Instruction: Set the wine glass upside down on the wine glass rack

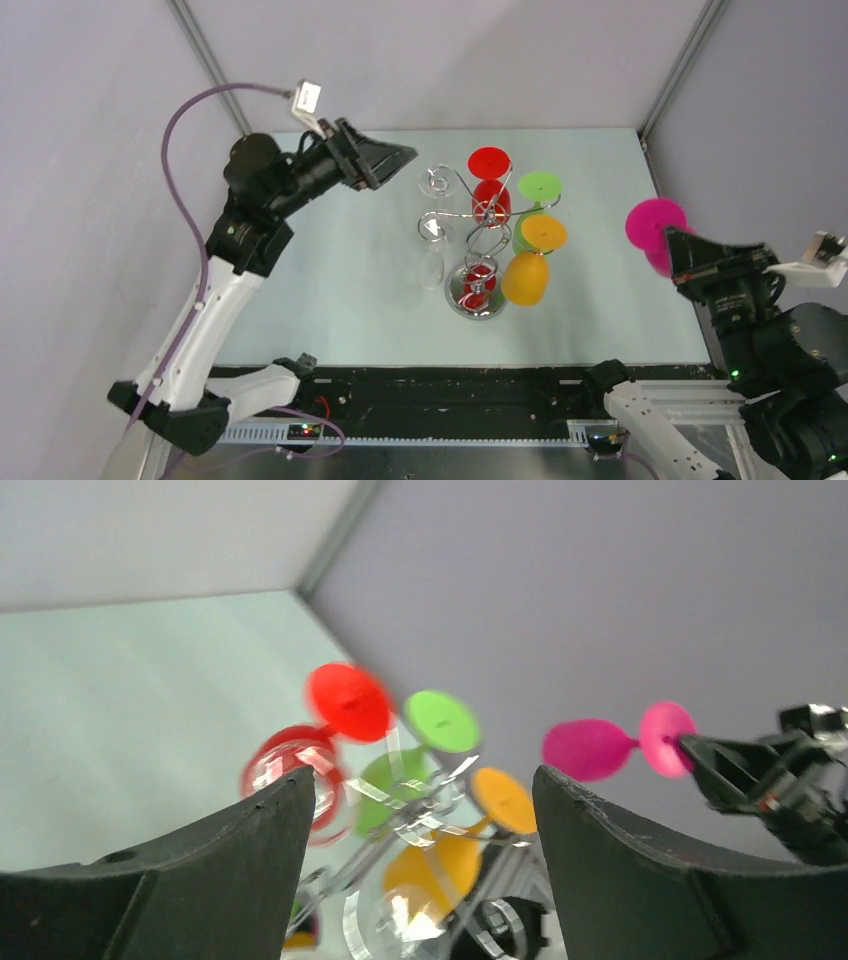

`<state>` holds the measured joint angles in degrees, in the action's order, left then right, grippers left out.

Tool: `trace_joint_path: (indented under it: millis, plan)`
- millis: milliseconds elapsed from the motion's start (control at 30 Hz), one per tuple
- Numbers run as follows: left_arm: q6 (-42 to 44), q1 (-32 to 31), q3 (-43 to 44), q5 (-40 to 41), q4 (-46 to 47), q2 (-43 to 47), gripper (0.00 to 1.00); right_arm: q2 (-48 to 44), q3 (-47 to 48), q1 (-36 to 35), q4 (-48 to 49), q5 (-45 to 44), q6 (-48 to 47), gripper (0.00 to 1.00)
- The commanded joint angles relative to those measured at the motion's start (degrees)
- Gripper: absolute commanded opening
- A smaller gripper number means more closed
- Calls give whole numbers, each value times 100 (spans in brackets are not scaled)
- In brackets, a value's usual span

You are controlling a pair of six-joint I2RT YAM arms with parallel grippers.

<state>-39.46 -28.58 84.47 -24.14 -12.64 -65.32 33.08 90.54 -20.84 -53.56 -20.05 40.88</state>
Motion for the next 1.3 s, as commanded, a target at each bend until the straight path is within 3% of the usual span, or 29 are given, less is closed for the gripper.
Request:
trace_joint_path:
  millis: [0, 167, 267, 600, 767, 1267]
  plan:
    - [273, 848, -952, -161, 112, 647, 85, -507, -588, -61, -730, -277, 540, 0]
    - [408, 1650, -2043, -478, 75, 1189, 85, -670, -1056, -86, -1290, 129, 1221, 0]
    - [569, 2001, -2418, -551, 27, 1345, 85, -756, -1343, -87, -1227, 799, 1447, 0]
    - [902, 2058, -2824, -77, -21, 1394, 85, -992, -1657, -83, -1264, 2300, 1774, 0]
    - [928, 2051, -2913, -58, -20, 1325, 85, -1104, -1893, -85, -776, 3104, 2012, 0]
    - [1182, 2058, -3258, 286, -6, 1366, 85, -1284, -2947, 4, 993, 3380, 2561, 0]
